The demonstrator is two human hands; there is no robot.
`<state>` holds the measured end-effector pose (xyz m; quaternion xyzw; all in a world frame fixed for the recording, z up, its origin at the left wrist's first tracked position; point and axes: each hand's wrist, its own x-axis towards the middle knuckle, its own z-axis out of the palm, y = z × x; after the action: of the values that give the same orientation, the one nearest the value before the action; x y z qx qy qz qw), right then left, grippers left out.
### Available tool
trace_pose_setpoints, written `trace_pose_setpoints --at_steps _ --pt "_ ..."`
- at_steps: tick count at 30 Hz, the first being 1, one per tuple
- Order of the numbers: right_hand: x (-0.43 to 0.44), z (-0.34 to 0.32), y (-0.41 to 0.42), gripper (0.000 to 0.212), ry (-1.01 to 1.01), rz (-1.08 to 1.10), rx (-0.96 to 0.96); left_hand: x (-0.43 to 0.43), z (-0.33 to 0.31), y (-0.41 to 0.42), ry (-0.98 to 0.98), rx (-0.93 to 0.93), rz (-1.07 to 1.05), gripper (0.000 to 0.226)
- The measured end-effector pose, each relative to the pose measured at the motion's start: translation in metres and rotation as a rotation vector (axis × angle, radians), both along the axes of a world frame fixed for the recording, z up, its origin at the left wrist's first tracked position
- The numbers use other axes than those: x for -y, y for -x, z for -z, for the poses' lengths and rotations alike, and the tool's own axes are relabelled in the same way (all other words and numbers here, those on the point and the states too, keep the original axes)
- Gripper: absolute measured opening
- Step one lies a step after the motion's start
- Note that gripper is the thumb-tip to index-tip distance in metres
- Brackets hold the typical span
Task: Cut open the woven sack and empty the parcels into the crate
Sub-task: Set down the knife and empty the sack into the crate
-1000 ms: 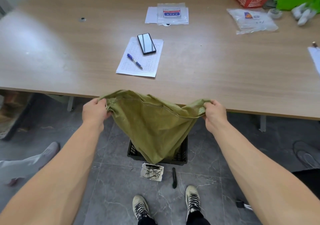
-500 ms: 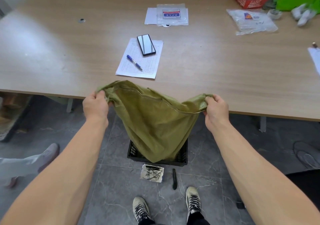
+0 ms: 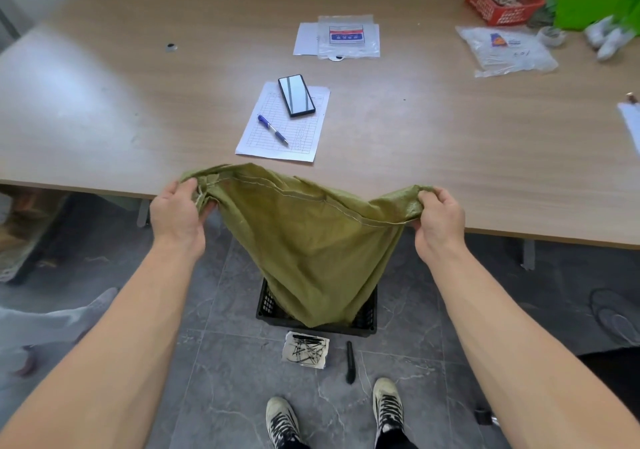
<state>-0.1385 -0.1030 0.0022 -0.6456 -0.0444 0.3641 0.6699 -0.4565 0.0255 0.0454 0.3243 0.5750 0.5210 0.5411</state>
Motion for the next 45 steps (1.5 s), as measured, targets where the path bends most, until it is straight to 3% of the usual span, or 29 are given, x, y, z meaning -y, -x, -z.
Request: trace_pose_setpoints --at_steps 4,9,13,17,22,27,31,35,40,43,45 --pt "-0.001 0.005 0.009 0.025 0.068 -0.050 -0.014 0.006 0.008 0.001 0.100 -0.161 0.080 0.024" --pt "-0.010 -0.012 0.005 0.024 -0.024 -0.011 0.014 0.003 -0.012 -0.002 -0.024 0.060 -0.036 0.025" --pt "-0.008 -0.008 0.010 0.024 0.081 -0.085 0.017 0.011 0.000 -0.004 0.099 -0.072 0.032 0.022" --pt "-0.006 -0.015 0.003 0.023 0.005 -0.035 0.064 0.010 -0.012 -0.001 -0.037 0.064 -0.023 0.026" --pt "-0.002 -0.006 0.003 0.023 0.152 -0.144 0.140 0.009 -0.005 -0.003 0.216 -0.035 0.145 0.019" --pt "-0.015 -0.029 -0.002 0.024 0.028 -0.106 0.188 -0.008 -0.039 -0.015 0.003 0.043 0.049 0.022" --pt "-0.011 -0.018 0.002 0.023 0.145 -0.138 0.129 -0.005 -0.027 -0.016 0.154 -0.141 0.154 0.022" --pt "-0.015 -0.027 -0.004 0.025 0.051 -0.044 0.098 -0.011 -0.034 -0.015 0.096 -0.069 0.020 0.020" --pt "-0.015 -0.022 -0.003 0.022 0.205 -0.128 0.132 -0.010 -0.025 -0.017 0.291 -0.070 0.160 0.025" --pt "-0.018 -0.031 -0.008 0.023 0.117 -0.063 0.149 -0.026 -0.042 -0.010 0.192 0.044 0.061 0.023" --pt "-0.019 -0.030 -0.006 0.023 0.142 -0.079 0.147 -0.025 -0.042 -0.010 0.172 -0.016 0.088 0.020"
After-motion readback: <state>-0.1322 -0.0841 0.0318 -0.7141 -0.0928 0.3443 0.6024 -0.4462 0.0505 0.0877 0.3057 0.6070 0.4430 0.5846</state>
